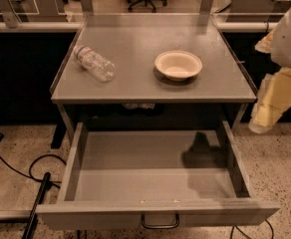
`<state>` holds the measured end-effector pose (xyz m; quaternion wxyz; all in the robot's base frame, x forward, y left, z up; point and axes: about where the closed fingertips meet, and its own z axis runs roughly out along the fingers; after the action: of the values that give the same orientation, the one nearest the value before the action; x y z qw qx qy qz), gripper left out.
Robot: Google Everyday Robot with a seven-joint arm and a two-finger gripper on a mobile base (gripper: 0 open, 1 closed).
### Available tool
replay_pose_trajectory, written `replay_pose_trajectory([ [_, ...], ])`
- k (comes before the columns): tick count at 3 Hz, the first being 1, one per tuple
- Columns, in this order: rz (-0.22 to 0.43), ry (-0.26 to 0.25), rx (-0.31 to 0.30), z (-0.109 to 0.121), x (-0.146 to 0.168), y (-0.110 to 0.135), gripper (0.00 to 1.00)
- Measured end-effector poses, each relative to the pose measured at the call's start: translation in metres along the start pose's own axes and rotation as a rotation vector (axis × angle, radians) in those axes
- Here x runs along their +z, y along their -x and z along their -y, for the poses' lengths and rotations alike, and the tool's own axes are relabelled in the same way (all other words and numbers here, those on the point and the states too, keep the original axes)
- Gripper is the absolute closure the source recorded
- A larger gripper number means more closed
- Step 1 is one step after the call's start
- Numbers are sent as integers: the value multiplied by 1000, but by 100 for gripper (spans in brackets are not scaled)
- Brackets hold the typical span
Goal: Place water bottle into top drawer
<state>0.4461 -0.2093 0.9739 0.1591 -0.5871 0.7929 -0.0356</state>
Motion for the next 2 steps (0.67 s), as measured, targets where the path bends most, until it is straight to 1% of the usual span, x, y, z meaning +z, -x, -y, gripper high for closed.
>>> replay_pose_trajectory([
  [1, 9, -26, 50, 18, 11, 38, 0],
  [2, 28, -23, 80, 36, 22, 86, 0],
])
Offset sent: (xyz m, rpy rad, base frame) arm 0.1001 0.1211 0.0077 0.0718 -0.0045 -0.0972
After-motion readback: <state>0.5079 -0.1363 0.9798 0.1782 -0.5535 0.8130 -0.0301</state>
